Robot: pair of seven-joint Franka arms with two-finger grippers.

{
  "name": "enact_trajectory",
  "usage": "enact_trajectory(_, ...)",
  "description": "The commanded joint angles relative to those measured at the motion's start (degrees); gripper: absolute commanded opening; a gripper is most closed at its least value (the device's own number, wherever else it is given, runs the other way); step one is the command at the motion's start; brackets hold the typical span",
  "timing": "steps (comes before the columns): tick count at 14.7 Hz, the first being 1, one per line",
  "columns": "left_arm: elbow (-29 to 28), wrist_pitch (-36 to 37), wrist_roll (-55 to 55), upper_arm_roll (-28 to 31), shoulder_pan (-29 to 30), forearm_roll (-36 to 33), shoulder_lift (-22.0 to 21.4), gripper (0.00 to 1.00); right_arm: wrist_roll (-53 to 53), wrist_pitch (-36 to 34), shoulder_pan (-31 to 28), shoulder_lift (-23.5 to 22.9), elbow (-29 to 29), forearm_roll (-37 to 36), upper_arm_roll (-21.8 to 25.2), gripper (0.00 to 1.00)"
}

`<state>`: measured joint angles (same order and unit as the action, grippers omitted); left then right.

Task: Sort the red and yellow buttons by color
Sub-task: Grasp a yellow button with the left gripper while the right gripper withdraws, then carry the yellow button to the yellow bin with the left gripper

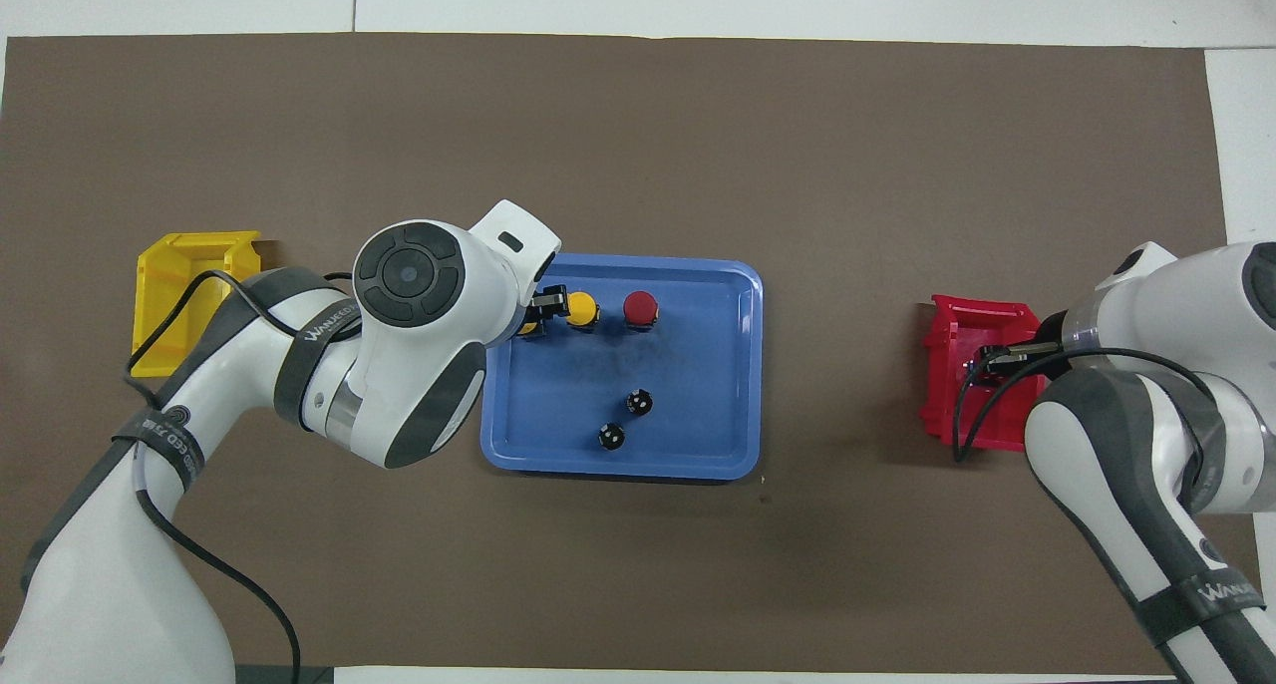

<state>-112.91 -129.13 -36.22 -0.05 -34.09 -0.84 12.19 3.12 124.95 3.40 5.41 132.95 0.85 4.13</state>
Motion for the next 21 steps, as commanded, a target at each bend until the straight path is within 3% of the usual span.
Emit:
enact_trajectory(1,-1.2,-2.6,-1.0,0.8,-1.2,-0.7,0.3,0.72,1.5,5.8,-0.9,3.2,6.2,0.4,-0.6,0.24)
enact_trajectory(2,-1.2,-2.6,-1.0,0.8,-1.0,-0.7,0.4,0.62,1.2,5.9,-0.7,3.6,6.5,0.4,-0.7,0.26)
enact_trajectory(3,-1.3,-2.4,-1.2,0.9,-1.0,-0.7,0.5,0.19,1.0,6.0,-0.6,3.6,7.0,0.4,-0.7,0.28)
enact_trajectory(4,-2.0,-2.7,-2.2,0.9,-0.9,-0.7,0.4,0.02,1.1,6.1,-0.5,3.6,7.1,0.4,-0.7,0.37)
enact_trajectory(8,1.3,0.8,-2.7,1.0,-0.3,-0.7,0.5,0.01,2.0,4.4,-0.6,3.1,4.5,0.2,-0.7,0.67)
enact_trajectory(10,3.7,8.0,-1.4,1.1,2.0,-0.7,-1.9,0.01,4.1,-4.5,-0.8,1.6,-3.8,0.0,-0.6,0.7)
enact_trajectory(14,3.7,18.8,16.0,1.5,13.4,-0.3,-9.3,0.01,2.3,-19.7,1.9,-2.1,-22.2,0.2,-1.4,0.72)
enact_trajectory(16,3.4,19.0,26.1,1.5,20.6,-0.3,-9.6,0.01,-4.6,-21.2,7.0,-5.7,-29.6,0.3,-1.5,0.72)
enact_trajectory(18,3.3,18.6,35.6,1.5,26.9,-0.3,-9.4,0.01,-18.0,-18.3,14.9,-9.6,-34.4,0.5,-1.6,0.72)
enact_trajectory(21,1.1,13.5,45.1,1.5,34.5,-0.3,-9.5,0.01,-38.8,-11.7,25.6,-23.7,-46.2,0.3,-1.6,0.72)
